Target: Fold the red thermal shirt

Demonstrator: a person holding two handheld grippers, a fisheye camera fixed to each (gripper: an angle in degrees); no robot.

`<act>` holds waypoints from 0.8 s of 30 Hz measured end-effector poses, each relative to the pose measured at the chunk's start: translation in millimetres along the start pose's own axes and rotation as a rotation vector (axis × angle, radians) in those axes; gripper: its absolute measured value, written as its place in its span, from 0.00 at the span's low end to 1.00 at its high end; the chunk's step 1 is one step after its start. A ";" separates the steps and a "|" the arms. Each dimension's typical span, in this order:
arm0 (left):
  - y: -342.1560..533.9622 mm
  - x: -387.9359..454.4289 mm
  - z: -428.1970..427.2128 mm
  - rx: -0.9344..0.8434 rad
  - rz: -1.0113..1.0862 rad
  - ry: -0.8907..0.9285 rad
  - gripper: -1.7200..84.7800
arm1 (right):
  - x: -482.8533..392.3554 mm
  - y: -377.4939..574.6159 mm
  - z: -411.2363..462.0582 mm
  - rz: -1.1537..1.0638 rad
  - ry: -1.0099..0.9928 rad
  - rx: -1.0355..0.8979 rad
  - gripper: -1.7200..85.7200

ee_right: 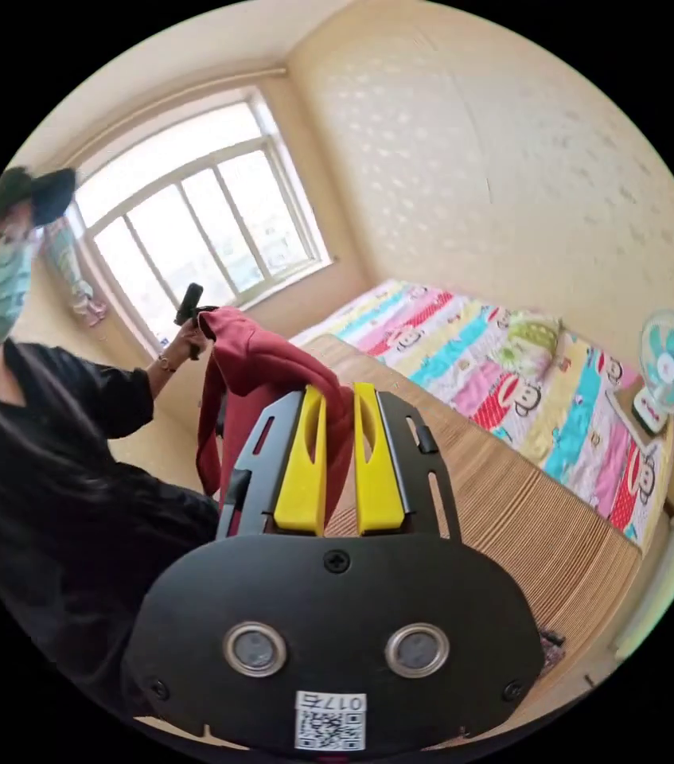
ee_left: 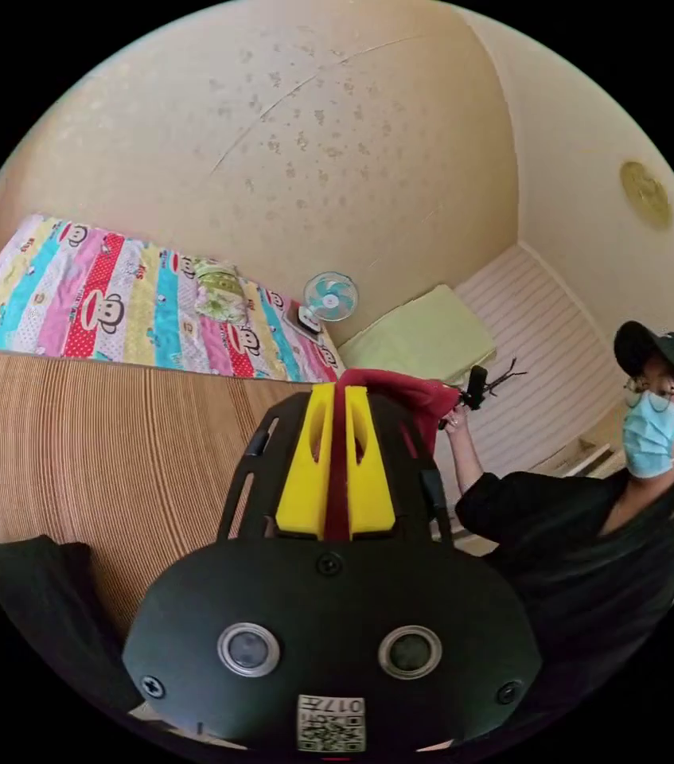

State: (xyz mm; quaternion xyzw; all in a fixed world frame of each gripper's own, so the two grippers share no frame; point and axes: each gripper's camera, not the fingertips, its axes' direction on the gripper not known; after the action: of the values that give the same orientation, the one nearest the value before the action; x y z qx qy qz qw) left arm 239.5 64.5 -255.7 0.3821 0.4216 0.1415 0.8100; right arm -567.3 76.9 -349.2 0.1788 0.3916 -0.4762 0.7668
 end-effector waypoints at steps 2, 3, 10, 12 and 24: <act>-4.7 -58.6 63.0 -0.046 -0.090 -0.193 0.06 | 75.1 5.3 100.2 0.283 0.137 -0.106 0.10; 0.3 -69.1 75.4 -0.062 -0.108 -0.226 0.06 | 90.8 13.5 121.9 0.371 0.142 -0.138 0.10; 167.8 -113.4 157.4 -0.414 -0.488 -0.474 0.16 | 86.8 197.2 245.3 0.738 0.206 -0.477 0.15; 217.8 -108.9 166.2 -0.499 -0.554 -0.563 0.17 | 69.7 249.8 255.4 0.802 0.248 -0.574 0.17; 283.2 -17.7 36.0 -0.640 -0.545 -0.848 0.06 | -26.4 310.1 156.7 0.565 0.341 -0.889 0.05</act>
State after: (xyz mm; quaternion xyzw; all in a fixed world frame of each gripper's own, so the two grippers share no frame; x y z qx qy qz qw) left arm 283.5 225.9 -23.7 0.0204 0.0806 -0.1163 0.9897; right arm -236.4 140.7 -260.9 0.0106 0.6103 -0.0054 0.7921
